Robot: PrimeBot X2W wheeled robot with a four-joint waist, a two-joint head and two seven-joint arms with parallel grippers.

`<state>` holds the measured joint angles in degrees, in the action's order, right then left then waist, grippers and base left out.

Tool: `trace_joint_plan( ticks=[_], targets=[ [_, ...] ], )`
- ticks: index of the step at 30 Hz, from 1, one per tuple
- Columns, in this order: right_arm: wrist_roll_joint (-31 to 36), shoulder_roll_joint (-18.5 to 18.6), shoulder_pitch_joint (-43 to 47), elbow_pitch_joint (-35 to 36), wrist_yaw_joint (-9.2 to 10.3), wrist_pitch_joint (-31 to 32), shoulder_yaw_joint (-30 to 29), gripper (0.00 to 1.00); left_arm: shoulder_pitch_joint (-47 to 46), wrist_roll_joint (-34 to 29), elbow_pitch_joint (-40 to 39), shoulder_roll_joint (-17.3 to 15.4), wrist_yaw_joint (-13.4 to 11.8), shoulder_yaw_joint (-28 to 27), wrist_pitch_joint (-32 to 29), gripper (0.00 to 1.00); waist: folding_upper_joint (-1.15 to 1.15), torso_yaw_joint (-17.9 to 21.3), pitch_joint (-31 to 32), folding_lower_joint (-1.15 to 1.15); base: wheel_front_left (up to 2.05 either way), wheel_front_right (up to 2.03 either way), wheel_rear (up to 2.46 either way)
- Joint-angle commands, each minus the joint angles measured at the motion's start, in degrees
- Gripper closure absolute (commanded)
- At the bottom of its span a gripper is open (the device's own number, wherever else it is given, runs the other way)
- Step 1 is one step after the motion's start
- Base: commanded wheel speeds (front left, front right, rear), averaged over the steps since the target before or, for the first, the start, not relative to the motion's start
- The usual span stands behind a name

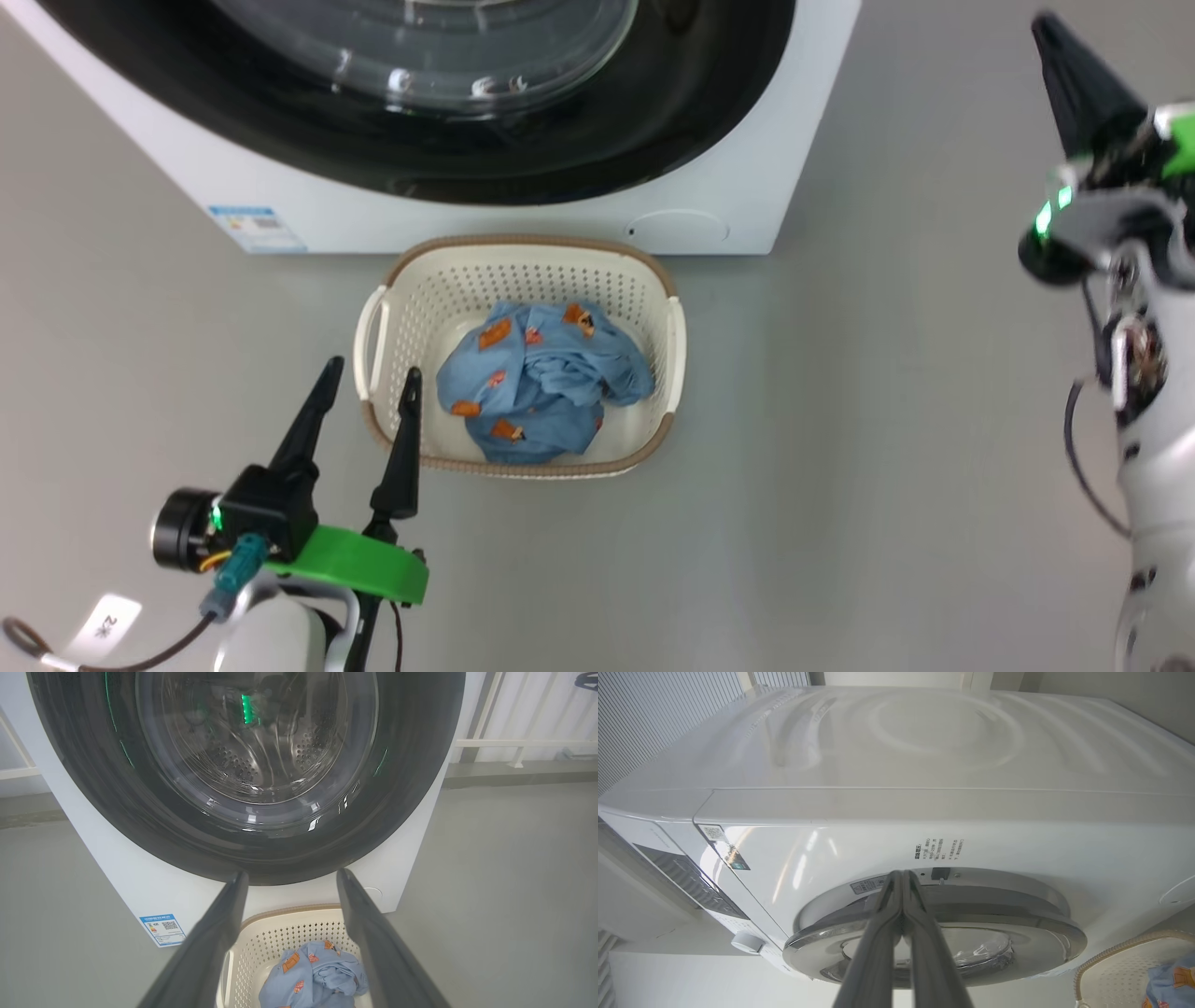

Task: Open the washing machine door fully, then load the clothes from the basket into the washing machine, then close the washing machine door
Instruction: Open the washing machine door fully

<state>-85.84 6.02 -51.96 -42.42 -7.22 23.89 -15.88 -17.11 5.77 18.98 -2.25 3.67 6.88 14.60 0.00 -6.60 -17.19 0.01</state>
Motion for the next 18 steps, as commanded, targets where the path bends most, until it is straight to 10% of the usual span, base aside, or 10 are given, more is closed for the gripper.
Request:
trace_joint_plan(
  ticks=[1, 18],
  targets=[
    [-0.3, -0.1, -2.4, 1.0, -0.26, 0.9, 1.2, 1.0, -1.6, -0.9, -1.5, -0.7, 0.2, -1.6, 0.4, 0.0, 0.0, -1.2, -1.4, -0.01, 0.0, 0.0, 0.0],
    [4.9, 1.7, -21.1, -11.3, -0.26, 6.1, 7.4, 1.0, -4.4, 1.6, -1.6, -0.6, -1.0, 3.1, 0.4, 0.0, 0.0, -7.5, -5.9, -0.01, 0.0, 0.0, 0.0]
  ],
)
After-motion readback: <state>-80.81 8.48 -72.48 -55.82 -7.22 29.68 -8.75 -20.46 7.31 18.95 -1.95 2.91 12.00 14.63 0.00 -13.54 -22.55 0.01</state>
